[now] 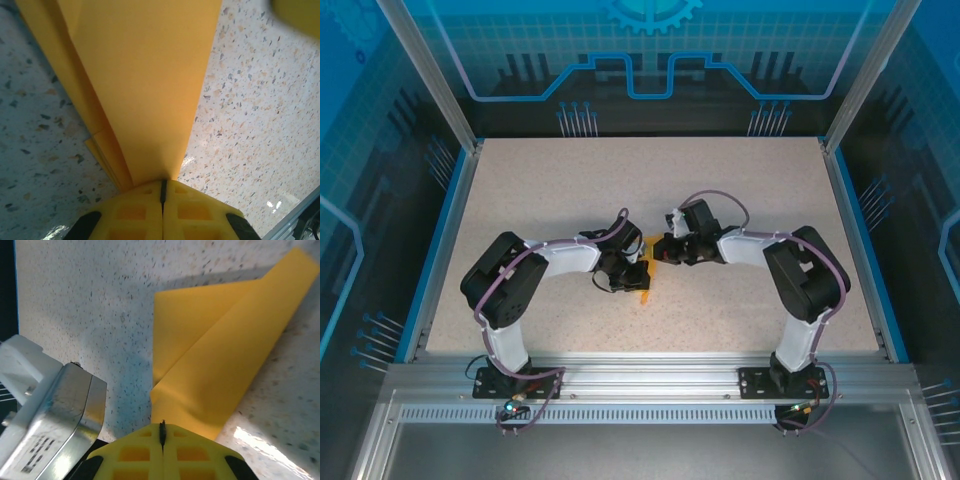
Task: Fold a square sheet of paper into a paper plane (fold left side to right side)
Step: Fold the wing for the fifth time at the center of the table.
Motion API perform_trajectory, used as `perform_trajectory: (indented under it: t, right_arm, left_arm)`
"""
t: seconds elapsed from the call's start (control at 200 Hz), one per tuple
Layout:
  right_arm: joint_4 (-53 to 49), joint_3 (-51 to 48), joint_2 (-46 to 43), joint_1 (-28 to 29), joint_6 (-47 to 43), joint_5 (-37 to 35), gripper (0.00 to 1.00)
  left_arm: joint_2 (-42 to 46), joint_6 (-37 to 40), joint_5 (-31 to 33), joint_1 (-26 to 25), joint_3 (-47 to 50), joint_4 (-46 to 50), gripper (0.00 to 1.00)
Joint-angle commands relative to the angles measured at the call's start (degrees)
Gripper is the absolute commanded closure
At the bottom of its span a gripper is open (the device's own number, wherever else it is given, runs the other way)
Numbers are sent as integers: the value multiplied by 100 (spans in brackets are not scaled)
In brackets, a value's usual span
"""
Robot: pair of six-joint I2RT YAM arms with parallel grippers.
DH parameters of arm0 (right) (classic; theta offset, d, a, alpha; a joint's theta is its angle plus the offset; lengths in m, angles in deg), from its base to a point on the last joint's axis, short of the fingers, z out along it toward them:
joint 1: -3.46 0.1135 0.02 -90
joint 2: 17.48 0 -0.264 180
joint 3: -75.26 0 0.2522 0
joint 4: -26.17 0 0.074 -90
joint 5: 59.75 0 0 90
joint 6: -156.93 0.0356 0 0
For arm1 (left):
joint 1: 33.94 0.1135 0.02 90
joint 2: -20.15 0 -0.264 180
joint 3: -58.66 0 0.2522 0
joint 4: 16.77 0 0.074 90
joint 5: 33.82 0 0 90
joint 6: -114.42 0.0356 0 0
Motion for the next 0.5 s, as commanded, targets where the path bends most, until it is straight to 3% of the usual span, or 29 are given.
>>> perform_trajectory:
  t: [0.0,0.375,0.495]
  right_arm:
    - [369,18,193,95,235,156,100]
    - [18,78,746,201,331,-60,100]
    - [-439,175,830,199,249,-315,100]
  left_arm:
    - [-270,-51,449,-131,290,775,93]
    - [-148,-60,418,-136,299,723,93]
    - [164,-38,351,-138,270,696,88]
